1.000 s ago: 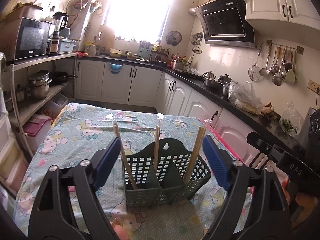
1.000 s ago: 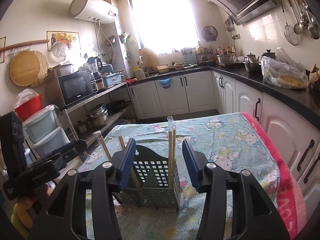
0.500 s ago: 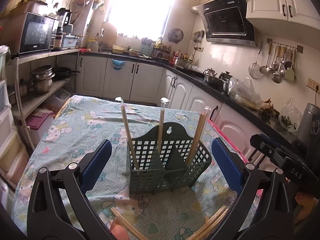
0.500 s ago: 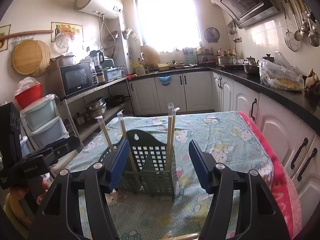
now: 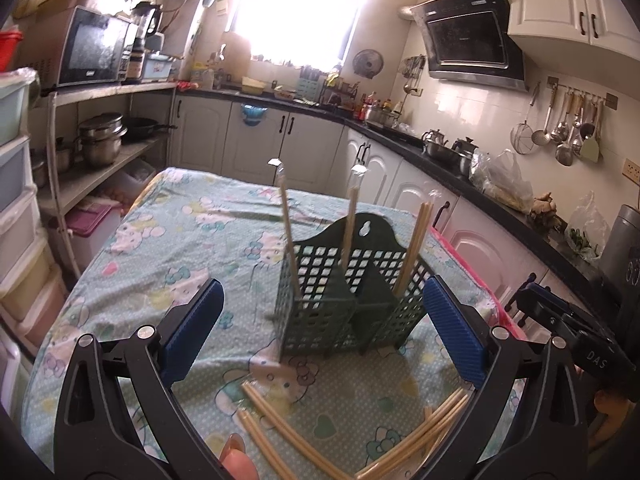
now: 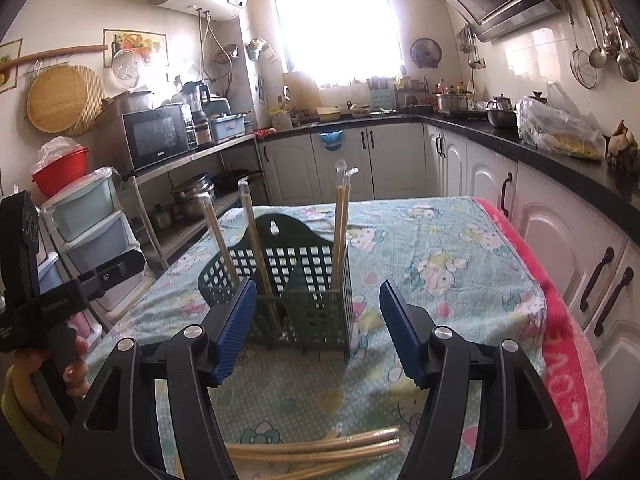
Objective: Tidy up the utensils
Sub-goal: 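Withdraw both tools from the caddy toward the chopstick pile, then grasp a wooden chopstick with the left tool while the right tool grasps another, then lift both held chopsticks over the green caddy and lower them in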
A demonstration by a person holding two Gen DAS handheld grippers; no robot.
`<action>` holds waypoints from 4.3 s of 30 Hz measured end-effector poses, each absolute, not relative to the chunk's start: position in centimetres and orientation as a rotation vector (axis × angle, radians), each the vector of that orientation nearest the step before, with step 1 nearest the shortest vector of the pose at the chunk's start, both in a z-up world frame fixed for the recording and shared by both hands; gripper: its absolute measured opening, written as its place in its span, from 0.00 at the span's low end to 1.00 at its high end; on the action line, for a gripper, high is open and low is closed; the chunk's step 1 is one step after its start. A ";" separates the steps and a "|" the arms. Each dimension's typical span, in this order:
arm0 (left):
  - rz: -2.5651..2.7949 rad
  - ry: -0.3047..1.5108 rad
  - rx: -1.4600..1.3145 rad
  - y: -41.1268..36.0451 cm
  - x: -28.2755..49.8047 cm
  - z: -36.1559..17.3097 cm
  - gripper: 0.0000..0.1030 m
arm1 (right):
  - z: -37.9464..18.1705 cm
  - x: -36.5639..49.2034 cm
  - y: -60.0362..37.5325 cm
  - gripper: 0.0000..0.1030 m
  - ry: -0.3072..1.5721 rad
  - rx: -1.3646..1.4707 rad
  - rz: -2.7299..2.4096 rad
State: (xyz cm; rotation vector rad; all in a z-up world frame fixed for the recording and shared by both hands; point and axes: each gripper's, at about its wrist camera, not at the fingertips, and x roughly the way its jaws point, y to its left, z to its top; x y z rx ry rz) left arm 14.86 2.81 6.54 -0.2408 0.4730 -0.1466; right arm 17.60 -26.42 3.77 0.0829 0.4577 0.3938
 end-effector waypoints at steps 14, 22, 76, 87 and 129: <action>-0.126 0.561 -0.270 3.7 14.0 3.1 0.89 | 0.5 16.5 -27.8 0.60 0.547 0.098 0.358; -0.124 0.631 -0.292 4.0 14.3 0.9 0.88 | -2.2 16.5 -29.0 0.60 0.639 0.133 0.345; -0.104 0.949 -0.329 4.8 21.4 -7.3 0.09 | -6.7 20.7 -29.8 0.05 0.834 0.175 0.460; -0.190 0.883 -0.386 4.3 20.4 -4.3 0.04 | -4.0 20.4 -29.8 0.04 0.753 0.226 0.490; -0.317 0.425 -0.263 1.2 17.3 15.2 0.02 | 11.7 18.2 -25.5 0.03 0.359 0.084 0.590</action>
